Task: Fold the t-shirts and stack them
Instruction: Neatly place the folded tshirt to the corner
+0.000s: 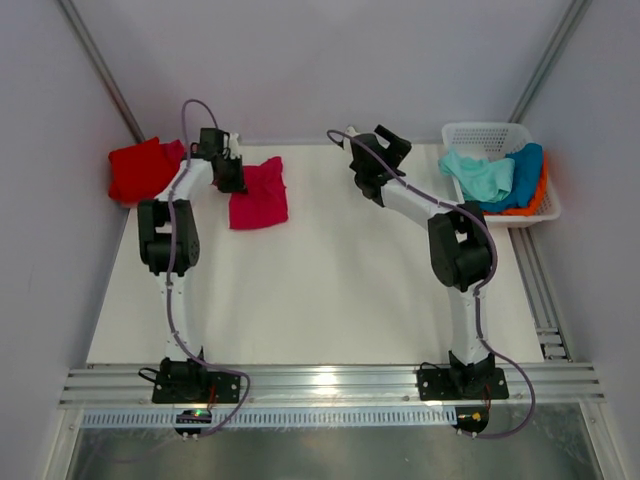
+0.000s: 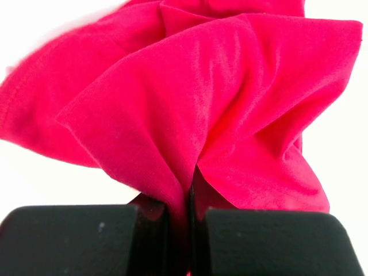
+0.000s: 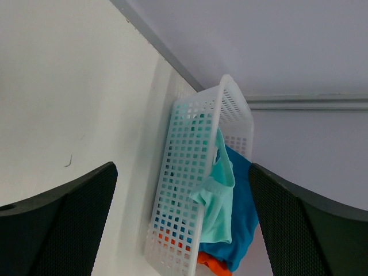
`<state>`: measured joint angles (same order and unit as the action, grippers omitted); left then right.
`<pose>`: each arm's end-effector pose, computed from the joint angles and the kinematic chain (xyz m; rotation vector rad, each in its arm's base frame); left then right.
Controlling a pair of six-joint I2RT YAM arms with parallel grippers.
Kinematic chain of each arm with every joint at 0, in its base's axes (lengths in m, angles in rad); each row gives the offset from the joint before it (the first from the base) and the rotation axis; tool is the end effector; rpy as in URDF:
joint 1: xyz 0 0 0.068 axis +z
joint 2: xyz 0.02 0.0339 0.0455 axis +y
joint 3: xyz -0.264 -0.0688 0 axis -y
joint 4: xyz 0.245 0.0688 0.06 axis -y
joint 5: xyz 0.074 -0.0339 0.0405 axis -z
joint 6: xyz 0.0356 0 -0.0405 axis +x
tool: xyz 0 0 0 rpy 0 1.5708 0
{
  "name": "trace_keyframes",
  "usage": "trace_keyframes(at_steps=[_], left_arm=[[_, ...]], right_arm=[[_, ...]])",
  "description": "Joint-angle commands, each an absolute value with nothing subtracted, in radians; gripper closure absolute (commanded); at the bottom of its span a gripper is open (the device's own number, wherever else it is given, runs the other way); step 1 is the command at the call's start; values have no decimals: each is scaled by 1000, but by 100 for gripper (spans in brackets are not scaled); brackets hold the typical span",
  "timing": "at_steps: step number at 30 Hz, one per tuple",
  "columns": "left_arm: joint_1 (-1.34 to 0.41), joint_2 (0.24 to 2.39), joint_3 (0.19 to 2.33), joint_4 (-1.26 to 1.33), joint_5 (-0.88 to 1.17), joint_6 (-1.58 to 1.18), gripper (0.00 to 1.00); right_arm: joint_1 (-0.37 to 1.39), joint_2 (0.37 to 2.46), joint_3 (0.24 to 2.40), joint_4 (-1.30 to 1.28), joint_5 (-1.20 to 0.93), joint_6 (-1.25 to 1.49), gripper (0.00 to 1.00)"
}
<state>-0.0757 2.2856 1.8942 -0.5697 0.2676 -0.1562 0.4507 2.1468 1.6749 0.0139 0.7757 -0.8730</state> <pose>0.5023 -0.0475 0.1861 0.0053 2.5361 -0.4310 0.4595 0.1947 0.2330 -0.8195 1.8700 -1.0484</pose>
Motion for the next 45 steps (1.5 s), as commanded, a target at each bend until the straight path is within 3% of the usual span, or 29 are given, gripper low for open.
trace_keyframes(at_steps=[1,5,19,27,45], left_arm=[[-37,2168,1891,-657,125,36,100],[-12,2140,1894,-663,109,104,100],[-5,2181,2106,-747,19,233,100],[40,2178,2224,-723,-46,310,100],[205,2169,2368,-729,77,322,100]], right_arm=[[448,2048,1618,-35,784,-842,1],[440,1970,1551,-173,729,-712,1],[439,1786,1309,-172,721,-618,1],[439,1779,1278,-161,721,-595,1],[439,1792,1250,-170,726,-571,1]])
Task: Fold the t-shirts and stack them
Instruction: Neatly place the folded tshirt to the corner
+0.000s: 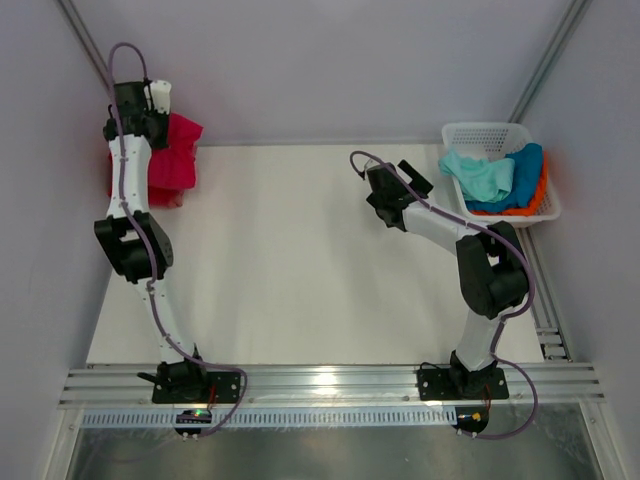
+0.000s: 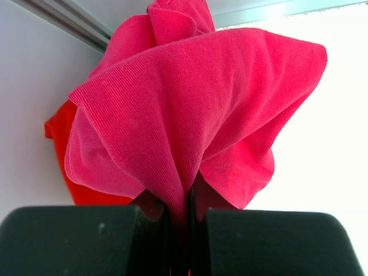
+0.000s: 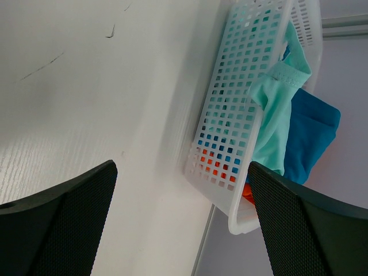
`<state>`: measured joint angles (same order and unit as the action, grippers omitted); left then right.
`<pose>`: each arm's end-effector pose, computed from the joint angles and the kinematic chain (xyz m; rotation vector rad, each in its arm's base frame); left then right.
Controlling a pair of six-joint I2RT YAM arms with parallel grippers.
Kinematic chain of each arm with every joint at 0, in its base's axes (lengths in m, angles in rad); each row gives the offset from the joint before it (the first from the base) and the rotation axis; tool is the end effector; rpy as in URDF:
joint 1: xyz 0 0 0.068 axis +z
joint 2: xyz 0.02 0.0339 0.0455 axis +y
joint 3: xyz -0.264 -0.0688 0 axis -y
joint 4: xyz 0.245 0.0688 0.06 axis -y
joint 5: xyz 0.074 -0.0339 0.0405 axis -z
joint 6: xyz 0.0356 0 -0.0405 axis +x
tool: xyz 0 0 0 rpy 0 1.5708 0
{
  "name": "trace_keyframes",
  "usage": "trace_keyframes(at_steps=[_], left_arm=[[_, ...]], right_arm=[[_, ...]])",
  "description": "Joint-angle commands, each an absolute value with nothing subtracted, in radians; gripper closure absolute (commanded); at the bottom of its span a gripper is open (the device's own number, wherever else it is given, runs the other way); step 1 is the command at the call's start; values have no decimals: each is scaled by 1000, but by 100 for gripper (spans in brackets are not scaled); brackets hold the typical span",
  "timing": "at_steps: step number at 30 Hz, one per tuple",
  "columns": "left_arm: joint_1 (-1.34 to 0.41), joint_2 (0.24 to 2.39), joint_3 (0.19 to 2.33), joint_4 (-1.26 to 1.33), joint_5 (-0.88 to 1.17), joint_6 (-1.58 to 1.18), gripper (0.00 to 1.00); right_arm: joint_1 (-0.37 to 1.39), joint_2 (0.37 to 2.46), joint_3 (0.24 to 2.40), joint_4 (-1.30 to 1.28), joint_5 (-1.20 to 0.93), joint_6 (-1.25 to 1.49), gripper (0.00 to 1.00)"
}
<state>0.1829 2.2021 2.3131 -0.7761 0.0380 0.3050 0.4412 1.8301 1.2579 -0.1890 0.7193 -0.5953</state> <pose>0.4908 0.0894 0.3458 0.1577 2.2391 0.2224 0.3709 0.1492 0.2169 -0.7949 2.1213 -0.9122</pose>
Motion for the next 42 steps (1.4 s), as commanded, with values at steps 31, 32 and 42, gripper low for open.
trace_keyframes(at_steps=[31,32,42], left_arm=[[298,2315,2281,-522,-255,181,100],[298,2319,2281,-514,-264,190,100],[299,2391,2281,-374,-388,304,100]], right_arm=[[440,1821,1325,-221,761,-575,1],[439,1818,1324,-221,762,-572,1],[440,1809,1310,-215,762,-580,1]])
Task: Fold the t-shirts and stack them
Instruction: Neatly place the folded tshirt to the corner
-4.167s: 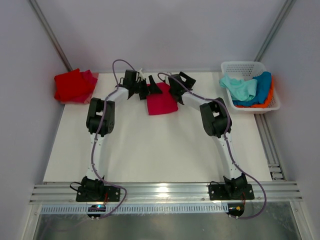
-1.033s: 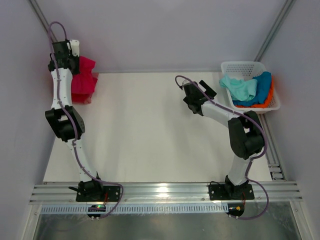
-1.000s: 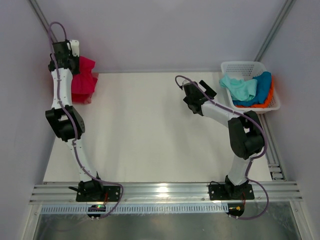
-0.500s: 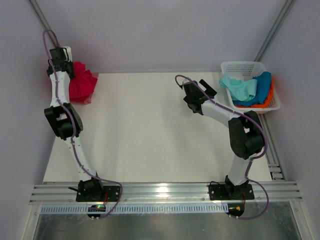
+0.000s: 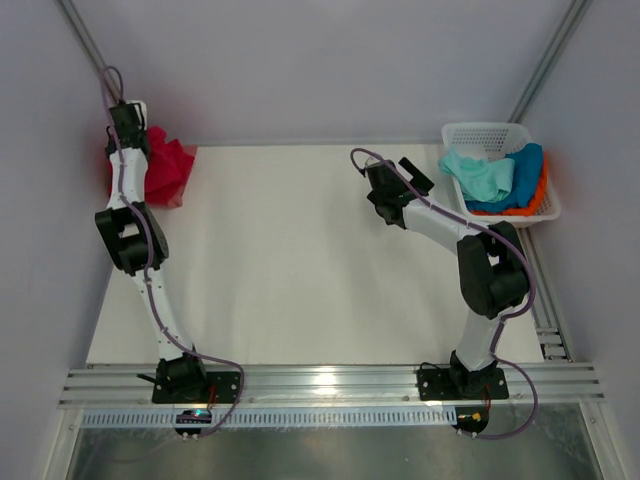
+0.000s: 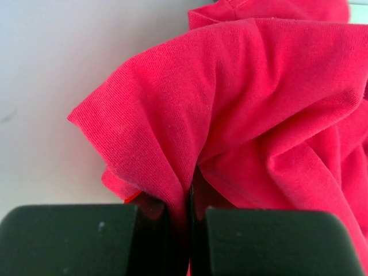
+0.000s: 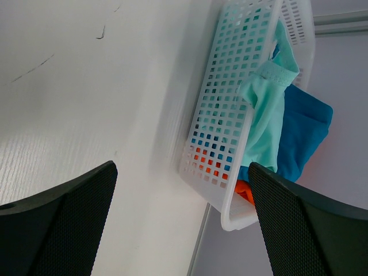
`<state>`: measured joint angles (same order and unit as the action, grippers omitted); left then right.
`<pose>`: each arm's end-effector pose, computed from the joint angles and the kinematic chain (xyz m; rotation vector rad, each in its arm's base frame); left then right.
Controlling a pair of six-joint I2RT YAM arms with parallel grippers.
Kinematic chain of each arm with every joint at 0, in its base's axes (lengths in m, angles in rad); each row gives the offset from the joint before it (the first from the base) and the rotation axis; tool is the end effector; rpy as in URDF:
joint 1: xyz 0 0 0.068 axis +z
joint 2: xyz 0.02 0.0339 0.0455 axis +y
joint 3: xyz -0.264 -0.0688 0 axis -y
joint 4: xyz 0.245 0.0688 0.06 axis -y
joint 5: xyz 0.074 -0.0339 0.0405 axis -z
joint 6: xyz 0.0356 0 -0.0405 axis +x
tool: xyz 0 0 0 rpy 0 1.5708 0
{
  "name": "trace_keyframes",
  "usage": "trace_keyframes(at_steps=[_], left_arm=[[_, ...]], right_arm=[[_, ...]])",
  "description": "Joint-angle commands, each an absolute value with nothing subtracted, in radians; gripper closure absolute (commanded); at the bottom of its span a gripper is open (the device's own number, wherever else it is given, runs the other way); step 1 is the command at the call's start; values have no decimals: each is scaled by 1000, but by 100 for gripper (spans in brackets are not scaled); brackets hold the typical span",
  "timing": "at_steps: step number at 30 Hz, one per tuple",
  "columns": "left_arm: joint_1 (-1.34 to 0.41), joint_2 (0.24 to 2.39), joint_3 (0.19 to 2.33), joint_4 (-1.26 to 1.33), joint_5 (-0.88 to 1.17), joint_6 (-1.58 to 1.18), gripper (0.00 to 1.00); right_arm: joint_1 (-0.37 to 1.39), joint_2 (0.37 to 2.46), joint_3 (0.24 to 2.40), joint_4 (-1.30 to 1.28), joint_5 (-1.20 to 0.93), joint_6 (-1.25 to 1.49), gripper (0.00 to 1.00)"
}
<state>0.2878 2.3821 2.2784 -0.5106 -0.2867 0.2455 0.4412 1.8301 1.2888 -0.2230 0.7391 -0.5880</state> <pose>0.5243 0.1657 0.2673 -0.2127 2.2127 0.6114 0.3728 0.1495 0.2244 -0.7774 2.1243 -0.9320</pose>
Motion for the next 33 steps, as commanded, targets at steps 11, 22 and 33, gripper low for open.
trace_keyframes(at_steps=[11,22,33], left_arm=[[298,2456,2278,-150,-514,498,100],[298,2470,2300,-98,-528,580,100],[293,2479,2166,-92,-583,538,1]], right_arm=[[439,1832,1321,-204,785,-578,1],[439,1853,1330,-212,790,-569,1],[439,1859,1324,-221,778,-554,1]])
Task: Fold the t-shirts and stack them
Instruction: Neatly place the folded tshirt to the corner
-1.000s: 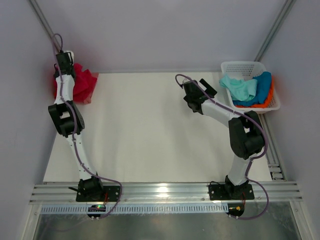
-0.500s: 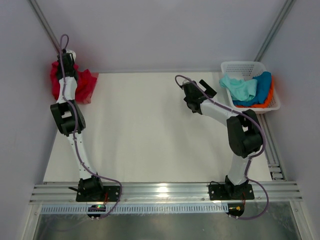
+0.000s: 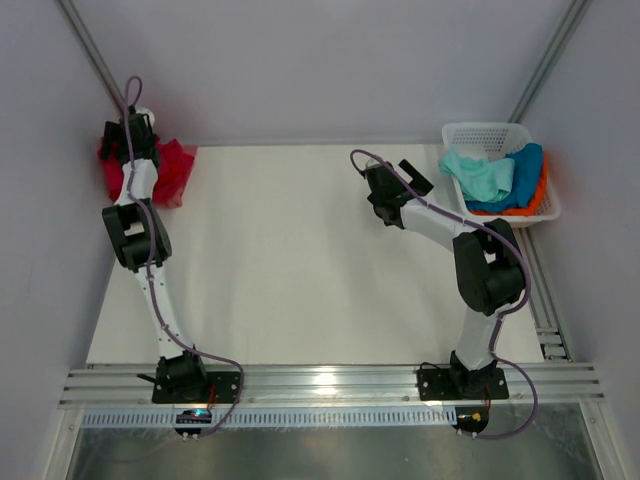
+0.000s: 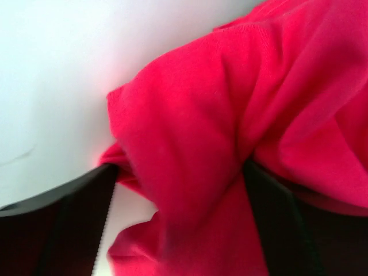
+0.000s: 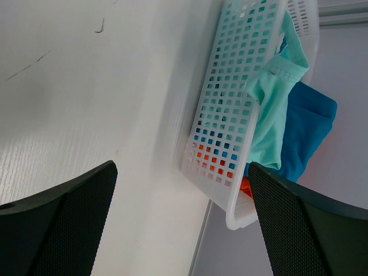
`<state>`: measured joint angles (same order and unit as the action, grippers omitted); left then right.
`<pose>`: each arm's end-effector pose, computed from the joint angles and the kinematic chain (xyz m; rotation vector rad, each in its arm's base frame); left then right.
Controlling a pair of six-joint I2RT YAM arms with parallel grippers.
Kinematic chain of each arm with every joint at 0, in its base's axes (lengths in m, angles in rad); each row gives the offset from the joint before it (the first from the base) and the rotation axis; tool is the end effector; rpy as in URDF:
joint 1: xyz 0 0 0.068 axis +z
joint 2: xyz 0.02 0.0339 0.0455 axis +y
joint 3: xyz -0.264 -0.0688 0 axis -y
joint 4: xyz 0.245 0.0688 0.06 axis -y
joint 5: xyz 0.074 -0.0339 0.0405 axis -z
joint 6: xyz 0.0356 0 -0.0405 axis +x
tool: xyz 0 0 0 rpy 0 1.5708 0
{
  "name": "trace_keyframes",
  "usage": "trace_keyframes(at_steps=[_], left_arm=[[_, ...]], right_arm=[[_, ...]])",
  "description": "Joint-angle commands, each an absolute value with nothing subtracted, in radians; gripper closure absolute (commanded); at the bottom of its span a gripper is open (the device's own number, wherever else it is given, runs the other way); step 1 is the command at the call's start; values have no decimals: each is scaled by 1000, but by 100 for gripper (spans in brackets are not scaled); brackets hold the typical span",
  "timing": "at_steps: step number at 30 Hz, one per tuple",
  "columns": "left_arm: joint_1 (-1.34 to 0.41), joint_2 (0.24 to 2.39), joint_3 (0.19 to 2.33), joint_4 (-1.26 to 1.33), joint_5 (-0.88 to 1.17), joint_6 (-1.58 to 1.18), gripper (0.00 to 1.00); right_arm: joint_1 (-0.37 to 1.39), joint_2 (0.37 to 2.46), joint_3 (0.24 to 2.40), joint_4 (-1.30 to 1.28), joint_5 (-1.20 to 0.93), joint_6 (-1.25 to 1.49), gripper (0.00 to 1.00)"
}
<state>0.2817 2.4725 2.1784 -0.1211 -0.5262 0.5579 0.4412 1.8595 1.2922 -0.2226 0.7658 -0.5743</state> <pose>0.5472 0.1770 0.2214 -0.0745 2.0831 1.0506 0.3760 0.1503 0.2147 -0.7661 2.1421 -0.9634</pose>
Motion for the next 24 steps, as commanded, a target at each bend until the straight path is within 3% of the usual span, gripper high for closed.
trace_keyframes(at_steps=[1,11,24], left_arm=[[291,2483,2167,-95,-584,538,1],[247,2349,2115,-120,-537,399,1],[141,2161,2117,-95,-529,408,1]], right_arm=[[439,1861,1322,-221,775,-554,1],[440,1861,1318,-216,758,-543,1],[440,1825,1285,-201,730,-535,0]])
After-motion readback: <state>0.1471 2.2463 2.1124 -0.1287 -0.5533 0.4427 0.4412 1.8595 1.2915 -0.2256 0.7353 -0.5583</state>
